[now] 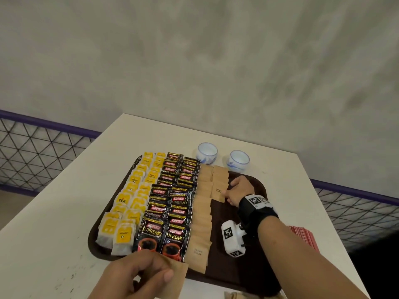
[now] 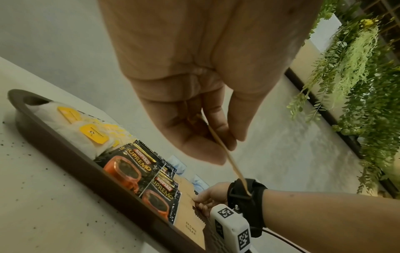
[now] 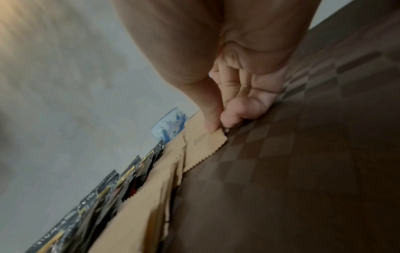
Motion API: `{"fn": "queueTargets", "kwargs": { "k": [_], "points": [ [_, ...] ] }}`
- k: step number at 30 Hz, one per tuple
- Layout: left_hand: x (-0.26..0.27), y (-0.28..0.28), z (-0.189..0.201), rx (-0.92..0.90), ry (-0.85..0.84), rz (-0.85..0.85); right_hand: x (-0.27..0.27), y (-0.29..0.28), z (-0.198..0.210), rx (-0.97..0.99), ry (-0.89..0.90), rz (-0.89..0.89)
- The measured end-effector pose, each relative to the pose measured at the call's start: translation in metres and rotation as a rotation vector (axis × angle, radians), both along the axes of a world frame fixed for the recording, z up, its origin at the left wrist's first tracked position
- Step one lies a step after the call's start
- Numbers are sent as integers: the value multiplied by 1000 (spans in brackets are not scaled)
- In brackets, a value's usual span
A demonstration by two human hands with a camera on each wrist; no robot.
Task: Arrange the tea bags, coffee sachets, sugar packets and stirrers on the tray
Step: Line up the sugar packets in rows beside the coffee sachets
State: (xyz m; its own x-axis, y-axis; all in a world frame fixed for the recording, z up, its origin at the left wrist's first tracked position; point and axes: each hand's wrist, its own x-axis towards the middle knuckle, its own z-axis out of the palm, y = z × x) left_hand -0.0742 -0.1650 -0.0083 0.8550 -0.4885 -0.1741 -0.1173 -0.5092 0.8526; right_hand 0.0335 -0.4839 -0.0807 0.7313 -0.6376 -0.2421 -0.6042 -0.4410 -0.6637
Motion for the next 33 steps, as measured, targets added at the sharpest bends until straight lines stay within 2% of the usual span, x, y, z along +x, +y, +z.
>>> {"fn": "queueTargets", "kwargs": {
  "k": [2, 5, 8, 11, 14, 17, 19, 22, 25, 30, 33],
  "points": [
    [0, 1, -3, -42, -79, 154, -4, 1, 3, -2, -5, 17],
    [-4, 3, 2, -138, 72, -7, -19, 17, 31, -76, -60, 97],
    [1, 2, 8, -121, 53, -26, -58, 52, 73, -33, -144, 426],
    [7, -6, 9, -91, -7, -7, -108, 92, 101, 264, -129, 832],
    [5, -15, 16, -151, -31, -37, -138, 115, 110, 315, -117, 946],
    [2, -19, 17, -155, -39, -23, -143, 109, 109, 201, -164, 884],
    [0, -16, 16, -190, -10, 35, -137, 91, 106, 172, -218, 781],
    [-3, -8, 15, -249, 69, 95, -115, 56, 89, 254, -296, 424],
    [-8, 2, 19, -264, 107, 93, -82, 29, 59, 298, -196, 129],
    [-10, 10, 14, -258, 115, 116, -44, 20, 26, 390, -126, -92],
    [-6, 13, 10, -266, 99, 103, -37, 26, 24, 296, -67, -118]
  ]
}}
